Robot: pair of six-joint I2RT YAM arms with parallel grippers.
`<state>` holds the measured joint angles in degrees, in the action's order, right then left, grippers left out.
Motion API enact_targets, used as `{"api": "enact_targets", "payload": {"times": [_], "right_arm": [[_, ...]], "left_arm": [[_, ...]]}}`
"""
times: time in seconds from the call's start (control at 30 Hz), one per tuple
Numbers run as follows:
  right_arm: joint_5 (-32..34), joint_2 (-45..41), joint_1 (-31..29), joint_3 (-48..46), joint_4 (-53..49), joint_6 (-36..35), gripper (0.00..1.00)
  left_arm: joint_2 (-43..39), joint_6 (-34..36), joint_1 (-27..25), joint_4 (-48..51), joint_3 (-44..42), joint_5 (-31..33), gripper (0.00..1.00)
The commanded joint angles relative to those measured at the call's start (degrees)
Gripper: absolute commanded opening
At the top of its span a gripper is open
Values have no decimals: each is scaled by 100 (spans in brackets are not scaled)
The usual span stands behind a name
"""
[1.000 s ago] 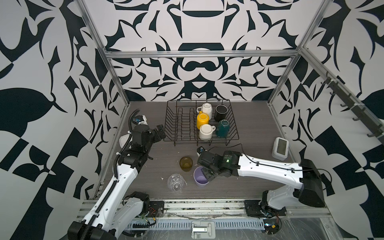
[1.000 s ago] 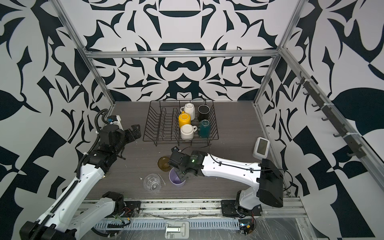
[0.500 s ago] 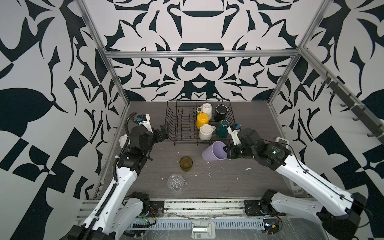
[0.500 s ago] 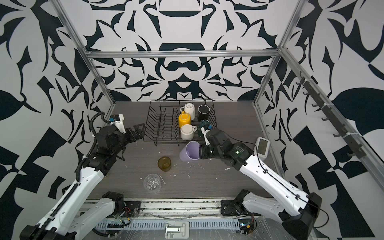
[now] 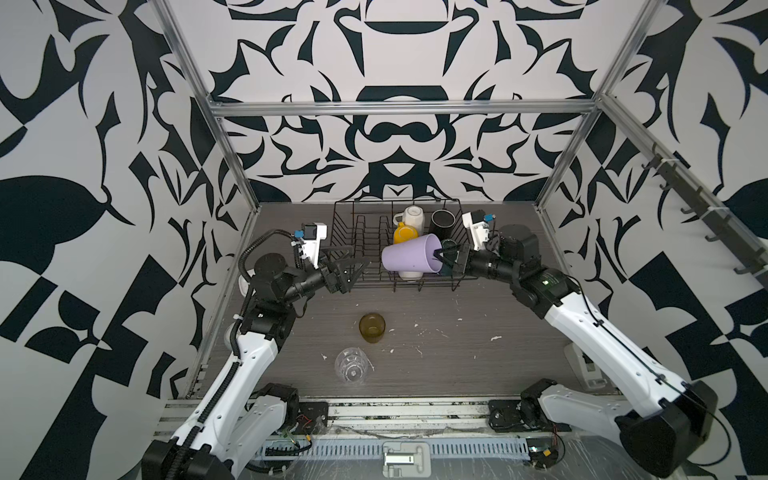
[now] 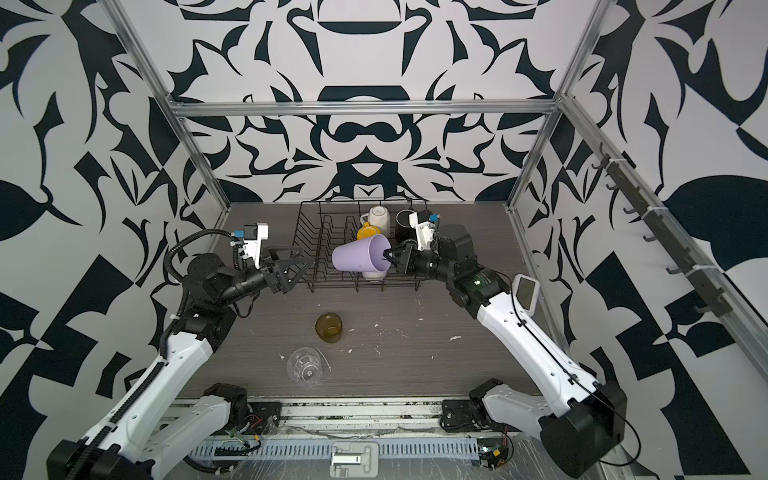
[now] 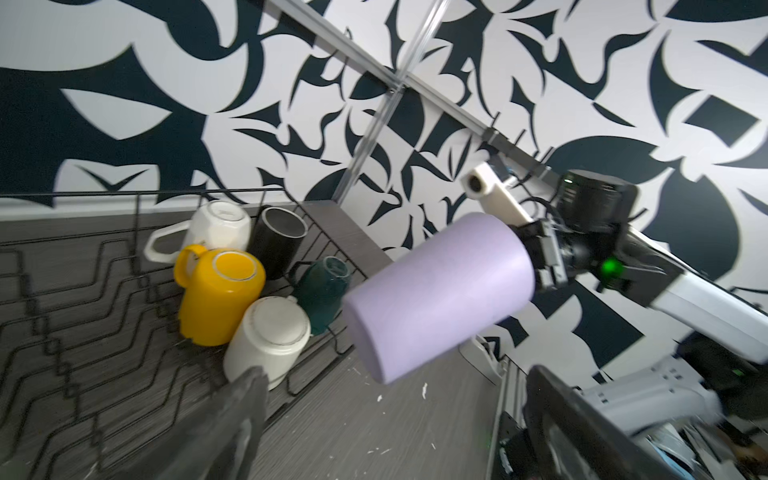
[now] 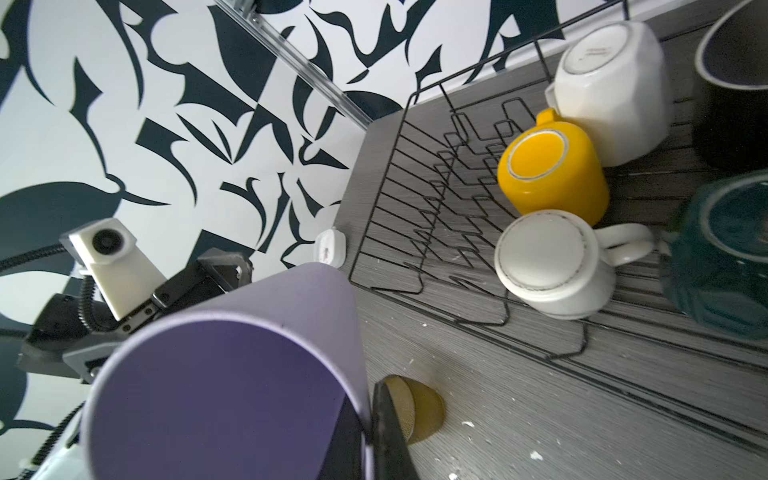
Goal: Load the cups into the dish rack
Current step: 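Lift the lilac cup over the rack while the left gripper reaches toward it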
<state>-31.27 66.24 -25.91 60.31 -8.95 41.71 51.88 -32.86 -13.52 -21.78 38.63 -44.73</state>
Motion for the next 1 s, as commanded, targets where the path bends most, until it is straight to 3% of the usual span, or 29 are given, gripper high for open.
{"api": "enact_targets", "payload": {"times": [0.0,0.23,0.97], "right_arm": [[-798,167,17,197,1059,395,0],[-1337,364,19,332,1592,680,0],[-1803,453,-249,196,2396,1199,0]], "left_arm": [[54,-264,16,-847,-153,-684,99],[314,-300,16,-898,-45,-790,99],[380,-382,16,-1147,19,-949,99]]}}
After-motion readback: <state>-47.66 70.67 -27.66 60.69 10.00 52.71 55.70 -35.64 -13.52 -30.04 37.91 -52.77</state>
